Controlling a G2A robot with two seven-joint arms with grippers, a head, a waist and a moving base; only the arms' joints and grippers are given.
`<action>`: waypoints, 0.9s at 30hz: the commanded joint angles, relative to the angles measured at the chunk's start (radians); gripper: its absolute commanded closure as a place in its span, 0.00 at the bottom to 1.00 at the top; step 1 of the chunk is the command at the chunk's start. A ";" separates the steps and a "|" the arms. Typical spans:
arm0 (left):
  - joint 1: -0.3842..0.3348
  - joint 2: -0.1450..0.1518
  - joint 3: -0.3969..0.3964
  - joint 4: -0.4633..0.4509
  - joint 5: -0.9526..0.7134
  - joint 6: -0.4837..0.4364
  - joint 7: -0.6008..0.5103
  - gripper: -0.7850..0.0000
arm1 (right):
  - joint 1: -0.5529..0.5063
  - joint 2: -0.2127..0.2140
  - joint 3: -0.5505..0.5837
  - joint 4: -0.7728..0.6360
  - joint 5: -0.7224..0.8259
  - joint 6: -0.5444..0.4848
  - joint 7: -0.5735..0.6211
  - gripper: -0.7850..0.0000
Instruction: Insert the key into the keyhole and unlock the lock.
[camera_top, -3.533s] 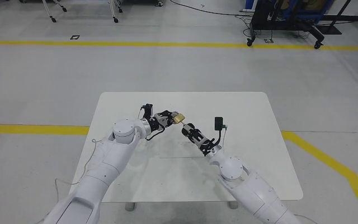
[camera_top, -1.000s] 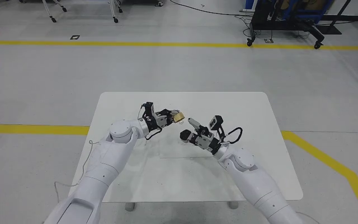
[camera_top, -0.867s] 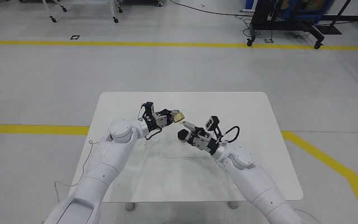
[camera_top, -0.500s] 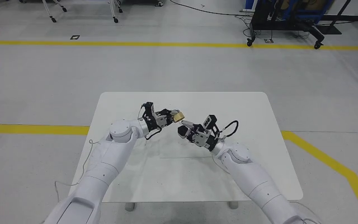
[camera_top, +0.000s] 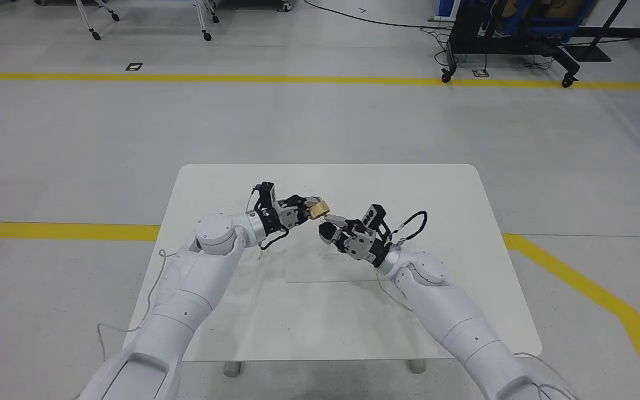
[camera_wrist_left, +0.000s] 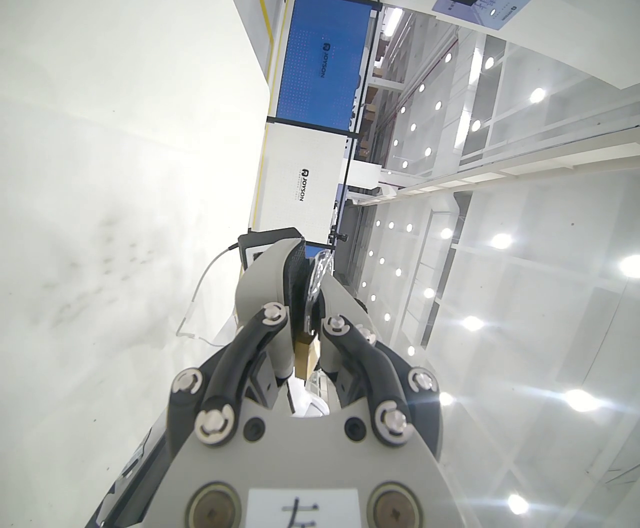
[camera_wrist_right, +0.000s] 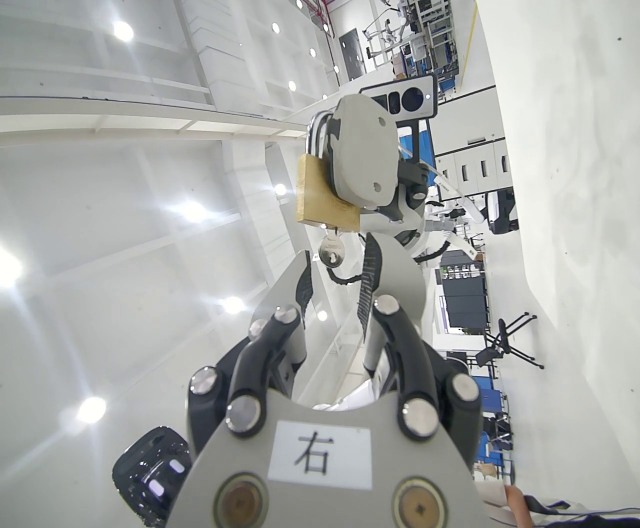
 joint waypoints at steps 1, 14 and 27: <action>0.000 0.001 0.007 -0.005 0.020 -0.010 -0.007 1.00 | 0.005 -0.003 -0.001 0.010 0.006 0.008 0.002 0.78; 0.008 0.003 0.018 -0.029 0.066 -0.073 -0.043 1.00 | 0.012 -0.014 0.027 0.062 0.109 0.064 0.108 1.00; 0.065 0.015 -0.006 -0.098 0.119 -0.218 0.012 1.00 | 0.052 -0.033 0.044 0.203 0.273 0.225 0.315 1.00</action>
